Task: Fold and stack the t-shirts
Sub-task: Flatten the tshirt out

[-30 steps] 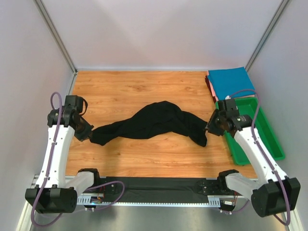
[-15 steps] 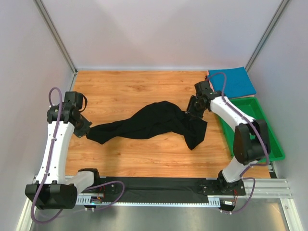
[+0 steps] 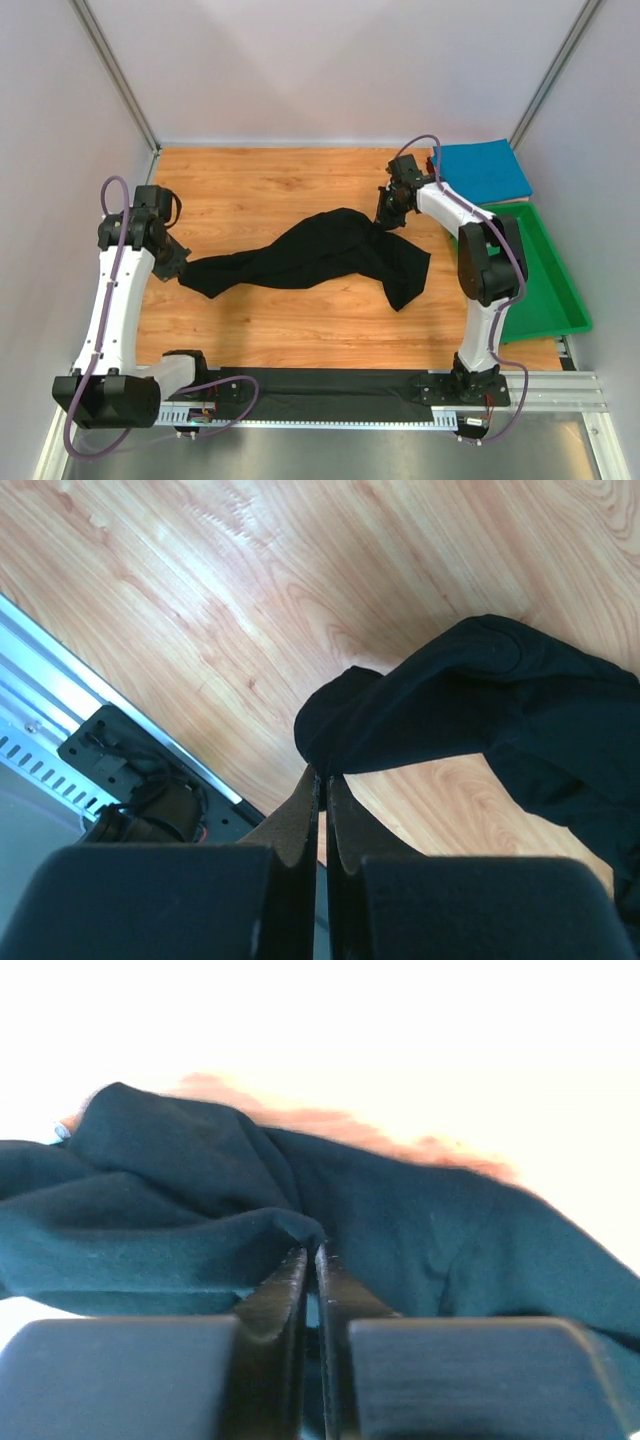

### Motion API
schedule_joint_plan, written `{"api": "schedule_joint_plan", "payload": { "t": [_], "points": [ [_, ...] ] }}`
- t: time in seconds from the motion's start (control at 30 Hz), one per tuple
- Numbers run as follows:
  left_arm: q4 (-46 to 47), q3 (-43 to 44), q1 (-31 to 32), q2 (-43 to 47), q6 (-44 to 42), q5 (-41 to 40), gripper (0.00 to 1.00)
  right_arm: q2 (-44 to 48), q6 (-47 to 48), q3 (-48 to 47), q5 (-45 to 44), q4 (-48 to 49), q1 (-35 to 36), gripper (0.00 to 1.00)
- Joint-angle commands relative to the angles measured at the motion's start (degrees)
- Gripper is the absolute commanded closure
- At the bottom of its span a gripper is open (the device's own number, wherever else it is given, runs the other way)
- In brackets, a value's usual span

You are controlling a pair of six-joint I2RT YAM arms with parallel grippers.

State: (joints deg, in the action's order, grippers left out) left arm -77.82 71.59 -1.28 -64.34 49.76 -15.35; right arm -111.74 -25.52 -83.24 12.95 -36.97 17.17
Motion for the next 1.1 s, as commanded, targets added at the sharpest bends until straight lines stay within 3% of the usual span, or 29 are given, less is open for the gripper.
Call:
{"api": "schedule_joint_plan", "payload": {
  "t": [0.0, 0.07, 0.2, 0.37, 0.63, 0.8, 0.93, 1.07],
  "points": [
    [1.0, 4.5, -0.3, -0.3, 0.6, -0.4, 1.00, 0.1, 4.9, -6.6, -1.4, 0.1, -0.6, 0.97],
    [0.9, 7.1, -0.3, -1.2, 0.6, -0.4, 1.00, 1.1, 5.9, -13.2, -5.6, -5.1, -1.1, 1.00],
    [-3.5, 20.1, -0.3, -3.6, 0.7, -2.0, 1.00, 5.9, 8.5, -25.6, -10.1, -12.0, -2.7, 1.00],
    [-7.2, 29.8, -0.3, -3.5, 0.5, -3.3, 1.00, 15.6, 7.6, -28.0, -11.0, -11.0, -4.0, 1.00],
    [-8.6, 33.8, -0.3, -3.3, -0.5, -2.9, 1.00, 20.3, 7.1, -31.9, -12.8, -11.7, -4.0, 1.00],
    [-7.3, 28.5, -0.3, -2.8, -0.7, -3.1, 1.00, 21.6, 4.9, -32.9, -15.5, -17.8, -4.0, 1.00],
    [-5.9, 20.6, -0.4, 0.3, -0.9, -3.3, 1.00, 25.1, 1.5, -24.3, -18.3, -24.1, -4.0, 1.00],
    [-3.1, 9.6, 0.4, 2.5, -1.2, -2.8, 1.00, 28.8, -1.5, -14.4, -18.1, -24.5, -4.0, 1.00]
  ]
}}
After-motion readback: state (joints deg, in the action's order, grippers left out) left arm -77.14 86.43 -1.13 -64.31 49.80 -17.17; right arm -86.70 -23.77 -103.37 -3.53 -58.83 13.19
